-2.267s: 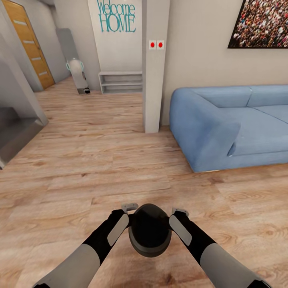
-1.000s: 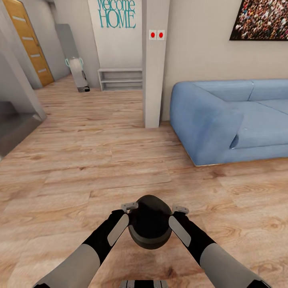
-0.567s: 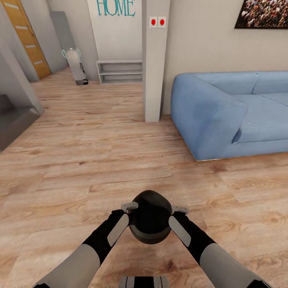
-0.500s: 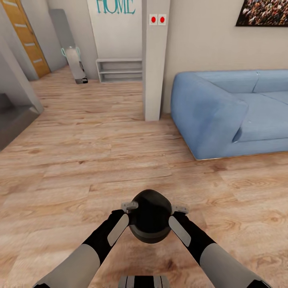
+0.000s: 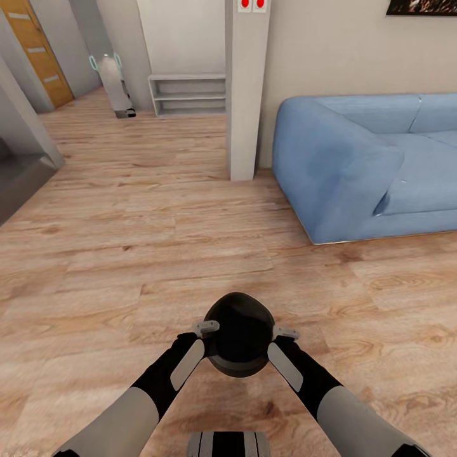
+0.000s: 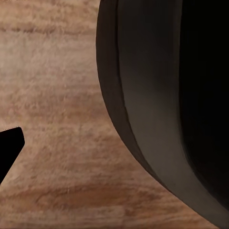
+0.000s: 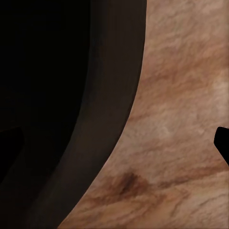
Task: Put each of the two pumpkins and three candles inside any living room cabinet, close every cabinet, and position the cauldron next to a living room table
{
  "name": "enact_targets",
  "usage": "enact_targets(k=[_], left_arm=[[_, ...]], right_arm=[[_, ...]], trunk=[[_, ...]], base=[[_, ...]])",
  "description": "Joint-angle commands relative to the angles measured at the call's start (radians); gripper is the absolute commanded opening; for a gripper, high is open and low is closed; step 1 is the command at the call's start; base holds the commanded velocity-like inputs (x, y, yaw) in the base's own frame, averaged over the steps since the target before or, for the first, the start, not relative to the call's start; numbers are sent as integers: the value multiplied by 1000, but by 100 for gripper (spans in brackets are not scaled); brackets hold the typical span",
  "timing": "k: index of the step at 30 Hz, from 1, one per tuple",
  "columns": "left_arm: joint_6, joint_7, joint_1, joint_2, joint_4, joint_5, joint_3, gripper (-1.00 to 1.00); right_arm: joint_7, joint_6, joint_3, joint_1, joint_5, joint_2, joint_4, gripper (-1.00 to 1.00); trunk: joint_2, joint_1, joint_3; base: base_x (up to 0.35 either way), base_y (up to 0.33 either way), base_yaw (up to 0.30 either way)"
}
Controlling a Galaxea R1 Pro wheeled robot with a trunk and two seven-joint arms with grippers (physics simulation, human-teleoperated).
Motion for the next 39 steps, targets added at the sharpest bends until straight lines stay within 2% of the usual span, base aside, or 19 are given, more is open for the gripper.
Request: enact_targets(k=[1,18,19,32,33,39], left_arm=[[1,10,-1,1,-1,10,-4,100],[1,10,-1,1,-1,10,-4,100],[1,10,-2,1,-1,10,-4,100],[1,10,-1,1,-1,10,-4,100],[1,10,-1,1,-1,10,-4,-100],[1,10,-1,1,-1,9,-4,-100]], right_arm=[[-8,2,4,-1,-8,-1,-1,100],[-8,2,4,-1,-8,-1,-1,100],[-8,2,4,-1,-8,-1,-1,-100],[-8,2,4,-1,-7,-1,-1,-100],[-8,2,4,-1,-8,-1,-1,-100],[-8,2,4,-1,-8,-1,-1,-100]], trunk=[[0,0,-1],[0,0,-1],[0,0,-1],[0,0,-1],[0,0,-1],[0,0,-1]], base=[[0,0,0],[0,0,0],[0,0,0],[0,0,0],[0,0,0],[0,0,0]])
